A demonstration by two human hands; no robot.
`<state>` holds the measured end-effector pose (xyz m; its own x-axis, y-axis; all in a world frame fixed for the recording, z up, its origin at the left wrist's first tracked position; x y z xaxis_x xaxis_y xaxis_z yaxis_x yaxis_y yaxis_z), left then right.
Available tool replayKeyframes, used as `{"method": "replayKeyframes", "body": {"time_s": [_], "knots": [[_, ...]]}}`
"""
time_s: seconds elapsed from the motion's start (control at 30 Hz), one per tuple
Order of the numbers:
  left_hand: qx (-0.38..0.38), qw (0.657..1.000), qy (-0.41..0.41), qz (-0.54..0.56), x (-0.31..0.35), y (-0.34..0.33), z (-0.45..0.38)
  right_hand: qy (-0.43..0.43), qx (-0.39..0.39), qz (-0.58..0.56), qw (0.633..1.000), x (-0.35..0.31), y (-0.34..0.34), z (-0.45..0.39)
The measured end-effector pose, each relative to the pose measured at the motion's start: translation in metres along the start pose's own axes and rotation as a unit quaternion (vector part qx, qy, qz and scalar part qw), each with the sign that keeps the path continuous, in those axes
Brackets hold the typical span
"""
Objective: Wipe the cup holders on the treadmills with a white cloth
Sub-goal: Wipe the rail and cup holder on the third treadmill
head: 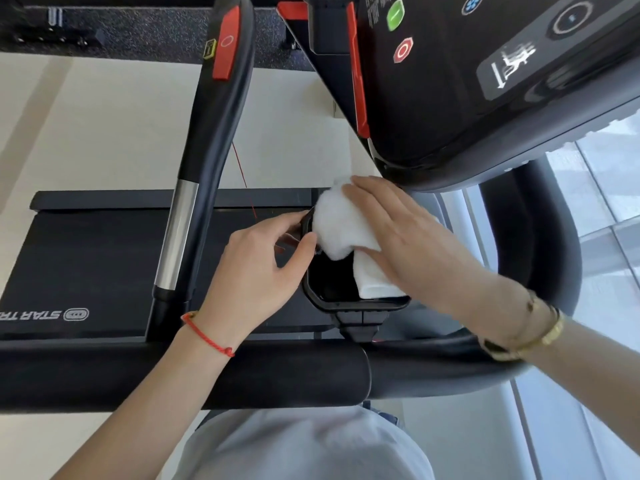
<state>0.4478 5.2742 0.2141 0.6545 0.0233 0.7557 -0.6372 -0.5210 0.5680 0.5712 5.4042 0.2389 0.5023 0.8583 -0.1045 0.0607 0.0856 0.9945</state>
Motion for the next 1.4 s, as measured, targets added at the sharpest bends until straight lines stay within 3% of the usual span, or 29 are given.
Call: {"method": "replayKeyframes", "body": {"time_s": [0.17, 0.3, 0.4, 0.5, 0.67, 0.8, 0.97, 1.1, 1.17, 1.27, 1.4], "knots": [[0.013, 1.000, 0.019, -0.005, -0.003, 0.003, 0.002, 0.067, -0.011, 0.015, 0.998, -0.008, -0.003, -0.038], [0.001, 1.000, 0.026, -0.003, -0.007, 0.003, 0.000, -0.005, 0.021, 0.028, 0.999, -0.001, -0.002, -0.023], [-0.004, 0.999, 0.031, 0.008, -0.007, 0.004, 0.000, -0.051, 0.004, -0.006, 0.999, 0.010, 0.002, -0.007], [-0.007, 1.000, 0.026, 0.014, -0.005, 0.004, 0.000, -0.068, -0.002, -0.045, 0.997, 0.013, 0.008, -0.002], [-0.013, 0.999, 0.027, 0.022, -0.006, 0.004, -0.002, -0.076, -0.005, -0.006, 0.997, -0.001, -0.001, -0.026], [-0.023, 0.999, 0.033, 0.022, -0.006, 0.004, -0.006, -0.110, 0.014, -0.068, 0.991, 0.008, -0.001, -0.008], [-0.030, 0.999, 0.035, 0.009, -0.004, 0.003, -0.010, -0.248, -0.062, -0.229, 0.939, 0.021, -0.002, 0.023], [-0.032, 0.999, 0.036, 0.000, -0.005, 0.002, -0.010, -0.308, -0.076, -0.281, 0.906, 0.024, 0.002, 0.052], [-0.029, 0.999, 0.033, 0.001, -0.005, 0.002, -0.009, -0.296, -0.042, -0.260, 0.918, 0.025, 0.012, 0.060], [-0.025, 0.999, 0.024, 0.006, -0.004, 0.002, -0.007, -0.208, 0.024, -0.209, 0.955, 0.022, 0.034, 0.061], [-0.028, 0.999, 0.005, 0.014, -0.004, 0.003, -0.003, -0.063, -0.027, -0.149, 0.986, 0.003, 0.038, 0.050]]}}
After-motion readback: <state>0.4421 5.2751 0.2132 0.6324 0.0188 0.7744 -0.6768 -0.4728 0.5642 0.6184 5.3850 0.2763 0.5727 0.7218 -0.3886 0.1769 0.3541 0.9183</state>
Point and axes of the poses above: each hand's wrist, its own z-axis away from the middle knuckle, its own y-axis out of the back of the hand, x = y × z, the point moved 4 cm from there along -z, towards the middle knuckle, and after that the axes turned 14 degrees about -y, right-handed, at the moved point
